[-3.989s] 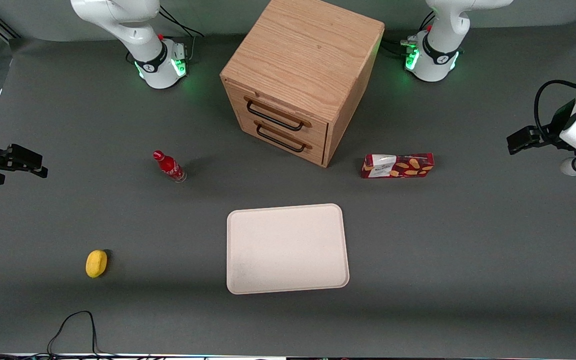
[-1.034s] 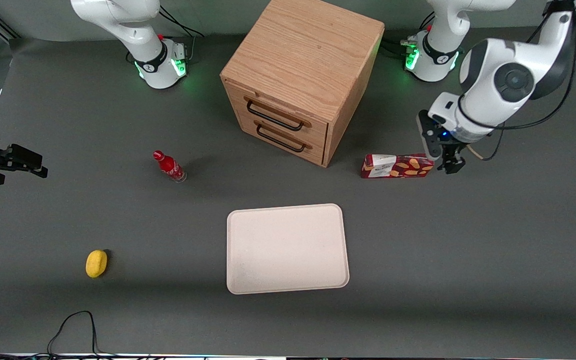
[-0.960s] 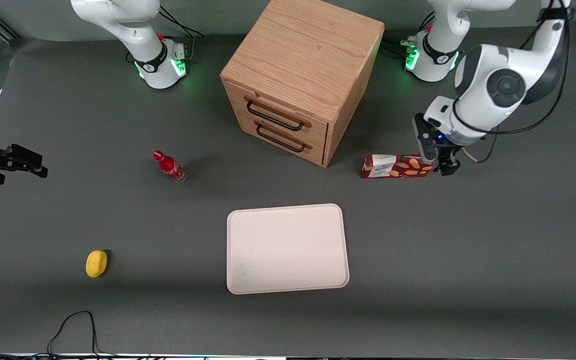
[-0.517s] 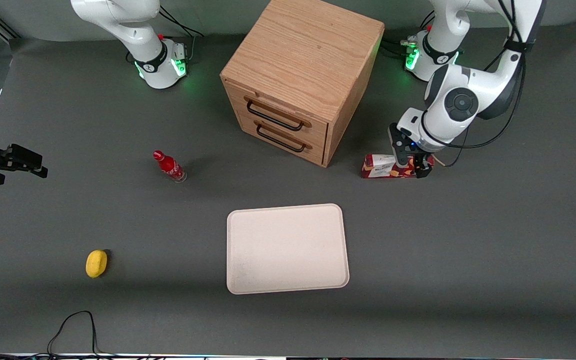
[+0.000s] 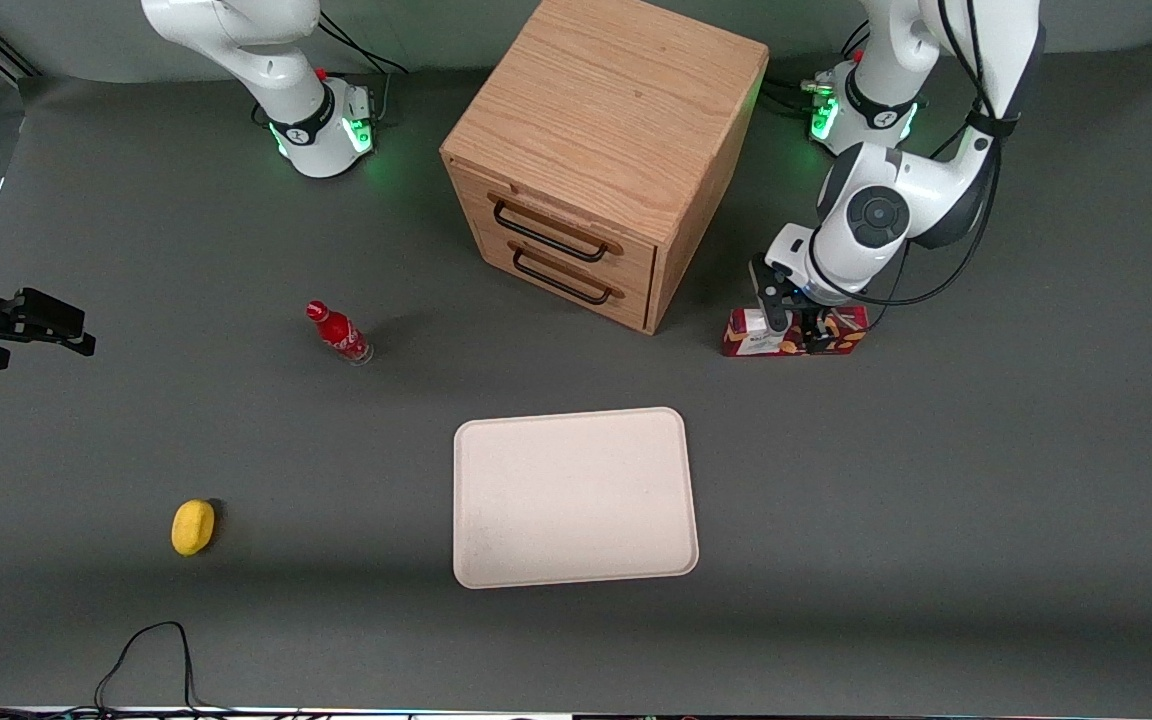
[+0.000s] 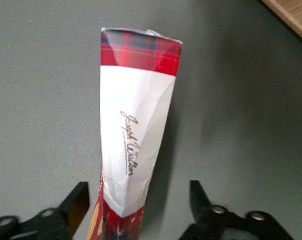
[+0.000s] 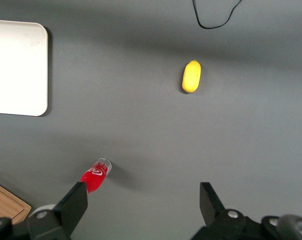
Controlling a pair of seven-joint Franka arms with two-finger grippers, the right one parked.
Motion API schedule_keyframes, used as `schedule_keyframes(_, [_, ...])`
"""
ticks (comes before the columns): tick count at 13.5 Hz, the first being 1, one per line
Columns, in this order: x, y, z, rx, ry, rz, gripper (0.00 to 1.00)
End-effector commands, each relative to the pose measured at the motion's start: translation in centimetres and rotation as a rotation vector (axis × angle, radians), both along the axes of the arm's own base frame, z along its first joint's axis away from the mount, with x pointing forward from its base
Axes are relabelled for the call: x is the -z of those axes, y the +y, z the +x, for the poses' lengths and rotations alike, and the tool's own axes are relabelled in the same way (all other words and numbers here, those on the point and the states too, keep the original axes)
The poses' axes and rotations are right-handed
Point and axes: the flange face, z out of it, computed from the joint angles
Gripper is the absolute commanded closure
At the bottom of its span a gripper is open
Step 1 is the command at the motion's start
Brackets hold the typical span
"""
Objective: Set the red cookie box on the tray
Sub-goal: 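Close the left gripper on the cookie box's end and tip it upright, then lift the upright cookie box and carry it over the cream tray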
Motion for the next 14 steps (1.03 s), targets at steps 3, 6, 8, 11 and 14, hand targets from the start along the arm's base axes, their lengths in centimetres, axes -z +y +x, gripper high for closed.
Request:
schedule_keyframes(3, [-0.2,-0.1,-0.1,-0.020,-0.021,-0.011,1.00])
schedule_keyframes(6, [-0.5,0.0,0.1,-0.040,-0.025,-0.012,1.00])
schedule_keyframes(8, [-1.5,0.1,0.3,-0.048,-0.032,-0.015,1.00])
schedule_keyframes(11, [-7.2,0.1,1.6,-0.057,-0.055,-0.024,1.00])
schedule_keyframes(14, [-17.3,2.2,6.9,-0.115,0.049,0.059,1.00])
